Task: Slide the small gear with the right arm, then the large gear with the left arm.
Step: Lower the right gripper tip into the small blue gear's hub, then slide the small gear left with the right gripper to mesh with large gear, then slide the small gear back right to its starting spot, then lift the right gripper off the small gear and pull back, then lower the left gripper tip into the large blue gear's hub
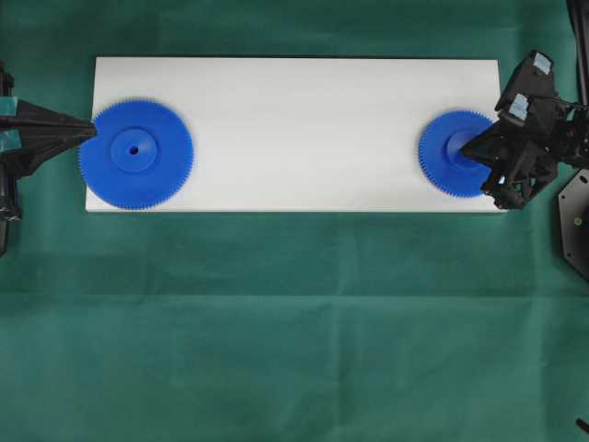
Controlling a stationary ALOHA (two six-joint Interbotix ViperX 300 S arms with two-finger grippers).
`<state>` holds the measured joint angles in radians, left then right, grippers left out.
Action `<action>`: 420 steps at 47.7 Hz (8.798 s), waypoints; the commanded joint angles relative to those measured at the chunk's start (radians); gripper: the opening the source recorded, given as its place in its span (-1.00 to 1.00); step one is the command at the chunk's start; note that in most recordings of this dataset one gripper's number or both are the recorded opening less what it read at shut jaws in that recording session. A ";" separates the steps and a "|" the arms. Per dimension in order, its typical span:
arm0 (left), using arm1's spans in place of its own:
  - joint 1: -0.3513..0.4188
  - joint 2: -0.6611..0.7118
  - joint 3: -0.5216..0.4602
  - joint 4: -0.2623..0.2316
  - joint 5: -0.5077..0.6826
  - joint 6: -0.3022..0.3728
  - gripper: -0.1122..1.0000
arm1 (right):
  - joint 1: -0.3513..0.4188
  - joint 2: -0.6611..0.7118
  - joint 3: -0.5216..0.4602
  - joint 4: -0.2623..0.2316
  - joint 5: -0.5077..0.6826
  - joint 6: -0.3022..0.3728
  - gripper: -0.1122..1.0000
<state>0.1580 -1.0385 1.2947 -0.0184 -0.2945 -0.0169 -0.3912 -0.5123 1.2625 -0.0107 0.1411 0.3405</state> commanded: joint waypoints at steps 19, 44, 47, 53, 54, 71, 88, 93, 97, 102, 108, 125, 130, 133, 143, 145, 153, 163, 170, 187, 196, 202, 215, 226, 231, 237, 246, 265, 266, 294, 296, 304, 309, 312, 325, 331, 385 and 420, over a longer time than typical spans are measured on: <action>0.003 0.009 -0.011 -0.002 -0.011 0.000 -0.80 | -0.002 0.029 -0.015 -0.003 0.034 -0.002 0.10; 0.003 0.006 -0.009 -0.002 -0.011 0.000 -0.80 | -0.002 0.098 -0.063 -0.008 0.091 -0.002 0.10; 0.003 0.006 -0.009 -0.002 -0.011 0.000 -0.80 | -0.002 0.121 -0.078 -0.009 0.091 -0.003 0.10; 0.003 0.006 -0.009 -0.003 -0.011 0.000 -0.80 | 0.008 0.181 -0.120 -0.012 0.067 -0.005 0.10; 0.003 0.006 -0.009 -0.002 -0.011 0.000 -0.80 | 0.011 0.193 -0.127 -0.012 0.063 -0.006 0.10; 0.003 0.006 -0.008 -0.002 -0.011 0.000 -0.80 | 0.123 0.568 -0.472 -0.066 -0.040 -0.009 0.10; -0.006 0.003 0.000 -0.002 -0.005 -0.003 -0.80 | 0.201 0.864 -0.884 -0.120 -0.023 -0.011 0.10; -0.006 0.000 0.005 -0.002 -0.005 -0.002 -0.80 | 0.221 0.908 -0.965 -0.141 -0.021 -0.011 0.10; -0.006 -0.002 0.008 -0.002 -0.005 -0.003 -0.80 | 0.238 0.933 -1.020 -0.164 -0.021 -0.011 0.10; -0.008 -0.002 0.012 -0.002 -0.003 -0.003 -0.80 | 0.247 0.940 -1.045 -0.193 -0.021 -0.006 0.10; -0.008 -0.005 0.015 -0.002 -0.003 -0.017 -0.80 | 0.247 0.940 -1.043 -0.204 -0.009 -0.003 0.10; -0.008 -0.005 0.015 -0.002 -0.003 -0.025 -0.80 | 0.247 0.940 -1.037 -0.210 0.008 -0.003 0.10; -0.008 -0.005 0.015 -0.002 -0.003 -0.025 -0.80 | 0.247 0.940 -1.037 -0.210 0.006 -0.003 0.10; -0.009 -0.005 0.015 -0.002 -0.003 -0.025 -0.80 | 0.247 0.940 -1.037 -0.210 0.006 -0.003 0.10; -0.012 -0.005 0.017 -0.002 -0.003 -0.025 -0.80 | 0.247 0.940 -1.037 -0.209 0.006 -0.002 0.10; -0.015 -0.005 0.017 -0.002 -0.003 -0.025 -0.80 | 0.247 0.940 -1.037 -0.210 0.008 -0.002 0.10; -0.023 -0.005 0.020 -0.002 -0.003 -0.026 -0.80 | 0.247 0.931 -1.035 -0.210 0.017 -0.002 0.10; -0.029 -0.005 0.025 -0.002 -0.003 -0.026 -0.80 | 0.239 0.893 -1.002 -0.212 0.063 -0.003 0.10; -0.031 -0.005 0.026 -0.002 -0.003 -0.026 -0.80 | 0.215 0.833 -0.914 -0.213 0.081 0.000 0.10; -0.054 -0.029 0.035 -0.002 -0.003 -0.026 -0.80 | 0.110 0.647 -0.597 -0.204 0.055 0.017 0.10; -0.067 -0.060 0.046 -0.002 -0.003 -0.026 -0.80 | 0.061 0.505 -0.370 -0.210 0.032 0.098 0.10; -0.066 -0.061 0.054 -0.002 -0.003 -0.025 -0.80 | 0.048 0.385 -0.227 -0.210 0.009 0.138 0.10; -0.066 -0.054 0.054 -0.002 -0.009 -0.023 -0.80 | -0.003 0.146 -0.052 -0.210 -0.002 0.170 0.10; -0.064 -0.044 0.051 -0.002 -0.009 -0.023 -0.80 | -0.052 0.002 0.021 -0.215 -0.005 0.170 0.10; -0.064 -0.025 0.048 -0.002 -0.012 -0.023 -0.80 | -0.055 -0.017 0.029 -0.215 -0.014 0.170 0.10; -0.064 0.006 0.043 -0.002 -0.023 -0.023 -0.80 | -0.055 -0.015 0.029 -0.219 -0.014 0.170 0.10; -0.066 0.044 0.038 -0.002 -0.029 -0.023 -0.80 | -0.055 -0.017 0.026 -0.219 -0.017 0.170 0.10; -0.064 0.081 0.032 -0.002 -0.025 -0.023 -0.80 | -0.055 -0.080 -0.012 -0.241 -0.052 0.163 0.10; -0.064 0.083 0.032 -0.002 -0.023 -0.023 -0.80 | -0.055 -0.087 -0.014 -0.245 -0.060 0.163 0.10; -0.061 0.087 0.015 -0.002 -0.006 -0.015 -0.80 | -0.055 -0.337 0.026 -0.342 -0.264 0.163 0.10; -0.057 0.087 0.015 -0.002 -0.002 -0.015 -0.80 | -0.055 -0.348 0.029 -0.342 -0.268 0.163 0.10; -0.031 0.089 0.014 -0.002 0.052 -0.017 -0.80 | -0.055 -0.368 0.041 -0.342 -0.270 0.163 0.10; -0.012 0.087 0.012 -0.002 0.121 -0.018 -0.80 | -0.055 -0.365 0.041 -0.342 -0.276 0.164 0.10; 0.002 0.087 0.011 -0.002 0.170 -0.020 -0.80 | -0.055 -0.364 0.041 -0.342 -0.282 0.164 0.10; 0.029 0.089 0.023 -0.002 0.347 -0.023 -0.80 | -0.055 -0.362 0.041 -0.342 -0.311 0.164 0.10; 0.029 0.089 0.038 -0.002 0.356 -0.021 -0.80 | -0.055 -0.360 0.038 -0.342 -0.319 0.164 0.10; 0.179 0.100 0.086 -0.002 0.299 -0.023 -0.80 | -0.054 -0.341 0.025 -0.342 -0.341 0.163 0.10; 0.179 0.462 -0.041 0.002 0.374 -0.011 -0.80 | -0.031 -0.333 0.026 -0.342 -0.341 0.169 0.10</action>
<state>0.3344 -0.5921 1.2778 -0.0184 0.0982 -0.0307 -0.4234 -0.8498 1.3085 -0.3513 -0.1917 0.5077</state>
